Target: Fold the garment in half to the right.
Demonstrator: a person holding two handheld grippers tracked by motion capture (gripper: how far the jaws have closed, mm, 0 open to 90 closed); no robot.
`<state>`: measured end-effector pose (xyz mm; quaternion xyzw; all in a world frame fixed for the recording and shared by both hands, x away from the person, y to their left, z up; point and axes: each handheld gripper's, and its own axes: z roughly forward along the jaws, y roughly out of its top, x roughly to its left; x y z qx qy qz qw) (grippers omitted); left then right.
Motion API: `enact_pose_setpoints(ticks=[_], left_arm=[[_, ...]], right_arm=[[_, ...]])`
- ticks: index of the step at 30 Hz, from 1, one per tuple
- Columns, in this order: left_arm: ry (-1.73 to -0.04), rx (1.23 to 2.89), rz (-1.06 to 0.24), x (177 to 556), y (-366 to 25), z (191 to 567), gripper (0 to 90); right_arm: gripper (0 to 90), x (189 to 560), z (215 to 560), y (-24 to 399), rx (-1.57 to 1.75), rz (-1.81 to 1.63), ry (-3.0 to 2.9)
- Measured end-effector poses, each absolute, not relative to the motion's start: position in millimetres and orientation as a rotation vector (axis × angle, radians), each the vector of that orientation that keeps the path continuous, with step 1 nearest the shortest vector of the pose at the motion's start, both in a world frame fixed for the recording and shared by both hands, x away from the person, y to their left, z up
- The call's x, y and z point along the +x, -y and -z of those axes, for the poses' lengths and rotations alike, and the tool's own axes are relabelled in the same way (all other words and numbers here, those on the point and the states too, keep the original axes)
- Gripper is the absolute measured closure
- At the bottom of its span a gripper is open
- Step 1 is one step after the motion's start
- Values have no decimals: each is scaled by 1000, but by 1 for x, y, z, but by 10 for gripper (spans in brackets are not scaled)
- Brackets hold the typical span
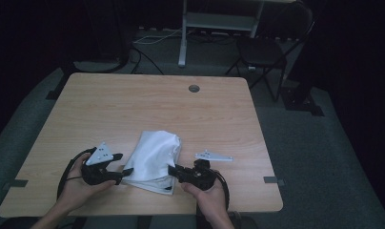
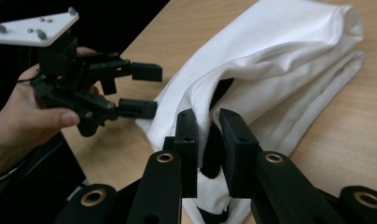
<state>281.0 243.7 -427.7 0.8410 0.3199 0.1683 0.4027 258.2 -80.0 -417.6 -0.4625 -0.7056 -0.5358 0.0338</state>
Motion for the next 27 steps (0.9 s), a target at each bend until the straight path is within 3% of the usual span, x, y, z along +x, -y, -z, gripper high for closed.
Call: enact_pose_setpoints(ticks=[7,11,13,27], left_arm=[[-807,2142,-426,281,-243,428,333],[-808,2160,-421,280,-243,430,333],[-814,2160,-422,280,-243,431,333],[-839,2189,-452,275,-242,434,338]], right_arm=[[711,255,425,77,-1398,1530,2327],[579,250,432,68,-1350,1417,2478],[555,249,435,64,-1343,1385,2535],[544,256,434,48,-1332,1290,2829]])
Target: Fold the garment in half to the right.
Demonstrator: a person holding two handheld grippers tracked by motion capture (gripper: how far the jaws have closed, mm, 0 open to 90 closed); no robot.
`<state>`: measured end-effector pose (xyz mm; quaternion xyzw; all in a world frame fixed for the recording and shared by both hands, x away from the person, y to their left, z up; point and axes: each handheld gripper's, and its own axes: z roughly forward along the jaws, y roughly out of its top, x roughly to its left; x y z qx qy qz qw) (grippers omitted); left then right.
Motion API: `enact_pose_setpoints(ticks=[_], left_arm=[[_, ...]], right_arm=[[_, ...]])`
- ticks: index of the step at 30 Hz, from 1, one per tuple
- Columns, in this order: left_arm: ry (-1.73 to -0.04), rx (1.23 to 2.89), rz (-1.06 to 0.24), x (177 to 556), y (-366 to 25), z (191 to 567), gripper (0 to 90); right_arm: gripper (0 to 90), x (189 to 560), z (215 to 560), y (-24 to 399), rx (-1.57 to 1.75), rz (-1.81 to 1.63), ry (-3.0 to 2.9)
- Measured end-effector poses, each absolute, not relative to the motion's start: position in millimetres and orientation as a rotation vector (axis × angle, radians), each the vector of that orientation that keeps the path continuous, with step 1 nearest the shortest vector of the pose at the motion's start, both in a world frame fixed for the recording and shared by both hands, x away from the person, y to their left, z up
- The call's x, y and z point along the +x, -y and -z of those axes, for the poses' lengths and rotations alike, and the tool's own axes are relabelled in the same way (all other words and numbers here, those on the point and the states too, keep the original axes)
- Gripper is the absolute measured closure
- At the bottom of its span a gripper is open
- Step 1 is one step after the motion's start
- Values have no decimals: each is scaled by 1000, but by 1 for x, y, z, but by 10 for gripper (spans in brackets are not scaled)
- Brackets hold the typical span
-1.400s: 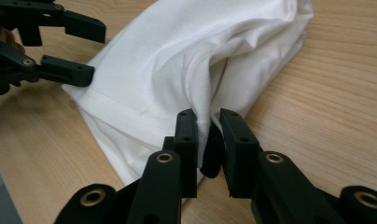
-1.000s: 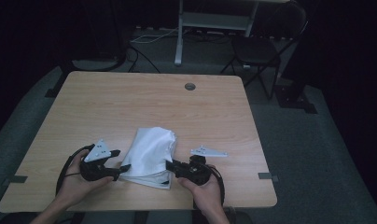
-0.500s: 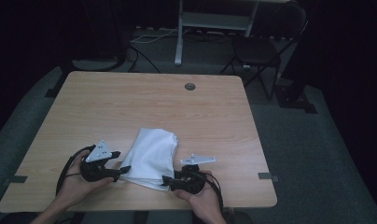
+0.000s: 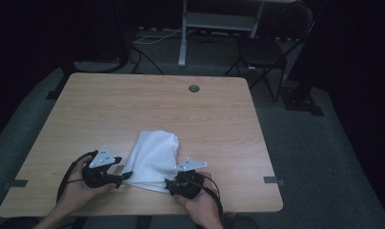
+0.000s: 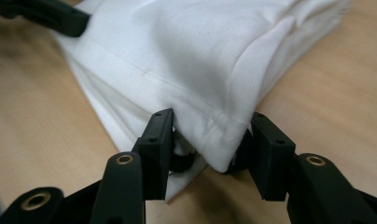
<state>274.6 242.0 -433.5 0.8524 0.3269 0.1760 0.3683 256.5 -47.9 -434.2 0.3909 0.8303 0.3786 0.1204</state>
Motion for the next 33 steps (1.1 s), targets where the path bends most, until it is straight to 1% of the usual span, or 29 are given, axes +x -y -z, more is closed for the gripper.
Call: enact_pose_setpoints(ticks=[8,12,14,21,25,29,33], left_arm=[[-884,2167,-452,279,-246,435,337],[-895,2153,-451,283,-250,430,336],[-894,2134,-456,283,-252,426,334],[-892,2068,-496,295,-253,409,324],[-875,2033,-514,307,-247,405,318],[-833,1999,-492,318,-239,403,315],[-772,2030,-460,323,-226,404,315]], right_arm=[[522,280,432,36,1092,-1056,-2384],[423,285,429,33,1093,-1113,-2386],[393,283,426,36,1125,-1173,-2371],[345,273,405,51,1193,-1355,-2214],[333,274,401,51,1169,-1380,-2146],[357,273,400,40,1020,-1400,-2179],[357,276,409,30,976,-1337,-2282]])
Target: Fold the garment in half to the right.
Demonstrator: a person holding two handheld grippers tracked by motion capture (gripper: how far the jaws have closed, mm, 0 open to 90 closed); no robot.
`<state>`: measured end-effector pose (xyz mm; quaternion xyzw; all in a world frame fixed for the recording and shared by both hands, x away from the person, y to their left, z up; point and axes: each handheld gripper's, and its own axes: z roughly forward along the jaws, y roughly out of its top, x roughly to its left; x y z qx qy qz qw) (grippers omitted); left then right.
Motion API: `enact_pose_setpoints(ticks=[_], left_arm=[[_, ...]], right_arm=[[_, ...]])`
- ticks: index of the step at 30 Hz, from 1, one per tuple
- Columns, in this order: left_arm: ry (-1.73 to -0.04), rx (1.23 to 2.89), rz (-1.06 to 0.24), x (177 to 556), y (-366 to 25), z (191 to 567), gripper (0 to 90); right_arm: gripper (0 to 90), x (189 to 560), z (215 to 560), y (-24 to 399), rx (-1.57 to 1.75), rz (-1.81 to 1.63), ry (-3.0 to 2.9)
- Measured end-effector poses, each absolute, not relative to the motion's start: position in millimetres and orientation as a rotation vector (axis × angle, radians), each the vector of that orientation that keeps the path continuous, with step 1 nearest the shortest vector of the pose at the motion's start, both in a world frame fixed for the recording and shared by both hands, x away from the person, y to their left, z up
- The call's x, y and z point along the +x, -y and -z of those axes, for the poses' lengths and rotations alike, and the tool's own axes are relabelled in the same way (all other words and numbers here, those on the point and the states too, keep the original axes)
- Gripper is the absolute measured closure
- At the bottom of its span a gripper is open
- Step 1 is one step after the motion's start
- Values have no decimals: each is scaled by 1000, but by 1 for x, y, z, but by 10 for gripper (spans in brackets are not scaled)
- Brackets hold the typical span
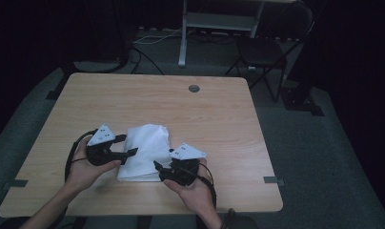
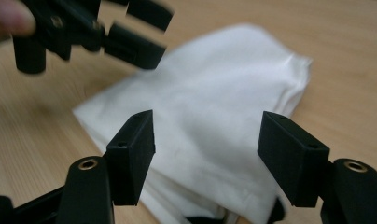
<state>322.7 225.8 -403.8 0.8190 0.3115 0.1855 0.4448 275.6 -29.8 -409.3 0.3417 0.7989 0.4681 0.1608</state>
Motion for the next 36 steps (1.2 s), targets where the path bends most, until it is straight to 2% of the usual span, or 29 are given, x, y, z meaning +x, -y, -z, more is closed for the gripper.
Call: enact_pose_setpoints(ticks=[9,21,30,36], left_arm=[[-752,2119,-404,331,-213,419,314],[-781,2153,-360,340,-211,431,314],[-755,2078,-366,333,-215,419,311],[-740,2040,-377,344,-215,408,310]], right_arm=[[359,274,433,22,1053,-1270,-2368],[330,277,437,24,1092,-1285,-2384],[274,285,412,33,1092,-1402,-2305],[259,300,397,35,1068,-1388,-2259]])
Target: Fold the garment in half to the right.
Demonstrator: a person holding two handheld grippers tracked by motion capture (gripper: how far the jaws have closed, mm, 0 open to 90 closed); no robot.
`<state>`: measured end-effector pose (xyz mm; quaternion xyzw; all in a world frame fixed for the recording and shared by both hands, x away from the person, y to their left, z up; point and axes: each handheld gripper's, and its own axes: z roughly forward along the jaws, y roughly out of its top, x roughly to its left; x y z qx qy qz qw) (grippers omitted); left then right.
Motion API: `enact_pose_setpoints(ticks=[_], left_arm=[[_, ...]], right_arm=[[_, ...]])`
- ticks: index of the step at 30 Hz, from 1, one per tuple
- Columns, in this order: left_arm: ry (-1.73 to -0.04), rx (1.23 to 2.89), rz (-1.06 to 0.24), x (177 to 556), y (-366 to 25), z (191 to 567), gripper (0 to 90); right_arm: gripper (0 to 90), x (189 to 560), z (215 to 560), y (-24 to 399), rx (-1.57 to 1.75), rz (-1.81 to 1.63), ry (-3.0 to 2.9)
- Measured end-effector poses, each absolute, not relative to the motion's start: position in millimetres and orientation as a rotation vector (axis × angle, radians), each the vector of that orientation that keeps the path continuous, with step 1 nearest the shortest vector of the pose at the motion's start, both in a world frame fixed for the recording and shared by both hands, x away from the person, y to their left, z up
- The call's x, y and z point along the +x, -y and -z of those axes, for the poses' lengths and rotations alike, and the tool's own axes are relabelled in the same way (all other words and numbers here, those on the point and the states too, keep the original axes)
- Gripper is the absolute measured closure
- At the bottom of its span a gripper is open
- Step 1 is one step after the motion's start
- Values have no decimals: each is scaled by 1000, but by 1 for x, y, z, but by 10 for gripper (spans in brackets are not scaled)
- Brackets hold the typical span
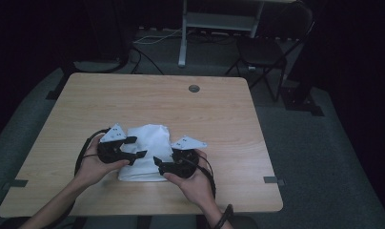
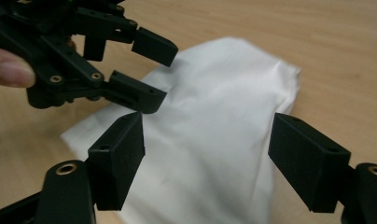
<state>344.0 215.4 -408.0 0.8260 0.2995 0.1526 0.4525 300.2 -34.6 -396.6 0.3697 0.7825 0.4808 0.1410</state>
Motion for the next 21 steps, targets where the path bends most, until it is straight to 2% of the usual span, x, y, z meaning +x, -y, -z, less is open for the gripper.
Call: enact_pose_setpoints(ticks=[4,9,21], left_arm=[[-749,2036,-370,355,-212,409,310],[-757,2008,-302,368,-208,411,306],[-771,2070,-287,389,-195,420,306]], right_arm=[[262,315,393,31,1068,-1335,-2229],[253,324,393,28,1061,-1326,-2203],[227,322,391,42,1102,-1323,-2156]])
